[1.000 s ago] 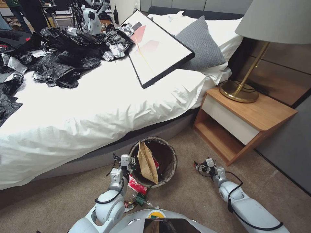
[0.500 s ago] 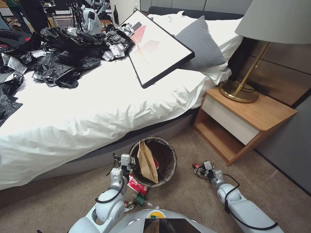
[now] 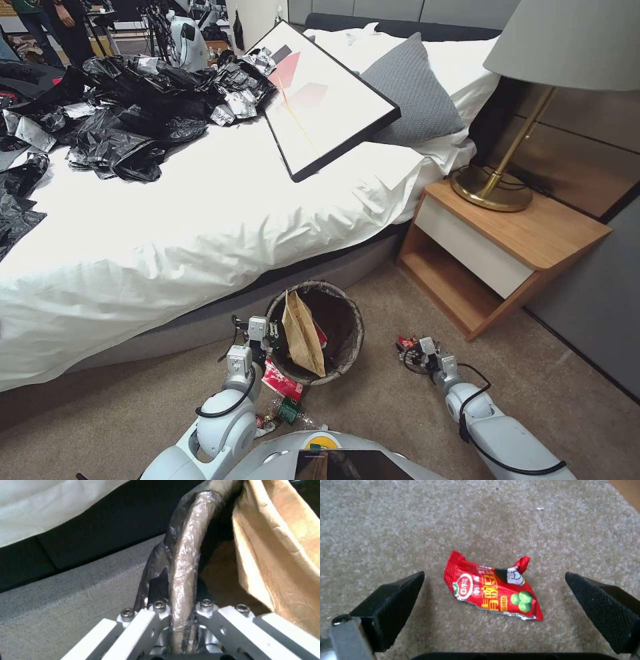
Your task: Pick up the trash bin, then pick up the garbage from the floor and place it into the trash bin.
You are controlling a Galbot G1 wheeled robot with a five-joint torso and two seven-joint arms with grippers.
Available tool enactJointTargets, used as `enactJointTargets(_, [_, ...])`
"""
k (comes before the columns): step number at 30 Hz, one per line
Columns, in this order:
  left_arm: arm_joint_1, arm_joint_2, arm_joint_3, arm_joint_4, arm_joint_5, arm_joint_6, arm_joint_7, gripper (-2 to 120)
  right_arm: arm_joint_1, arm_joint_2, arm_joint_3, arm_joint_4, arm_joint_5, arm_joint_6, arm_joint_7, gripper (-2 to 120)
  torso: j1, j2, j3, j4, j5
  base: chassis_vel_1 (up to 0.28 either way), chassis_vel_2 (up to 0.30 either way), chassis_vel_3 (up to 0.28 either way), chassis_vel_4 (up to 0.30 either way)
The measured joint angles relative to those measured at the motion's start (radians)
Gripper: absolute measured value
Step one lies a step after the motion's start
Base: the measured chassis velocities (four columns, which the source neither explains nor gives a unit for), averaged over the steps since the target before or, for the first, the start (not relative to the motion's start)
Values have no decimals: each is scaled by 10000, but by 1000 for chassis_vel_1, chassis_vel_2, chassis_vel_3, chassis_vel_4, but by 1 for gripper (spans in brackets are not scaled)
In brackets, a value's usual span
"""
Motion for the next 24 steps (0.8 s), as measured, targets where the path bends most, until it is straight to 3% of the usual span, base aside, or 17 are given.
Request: enactJointTargets(24, [-13, 14, -35, 8, -1, -24, -9, 0, 333, 565, 59, -681, -87, 306, -151, 97, 0, 0, 0, 1, 2, 0, 0, 0, 0])
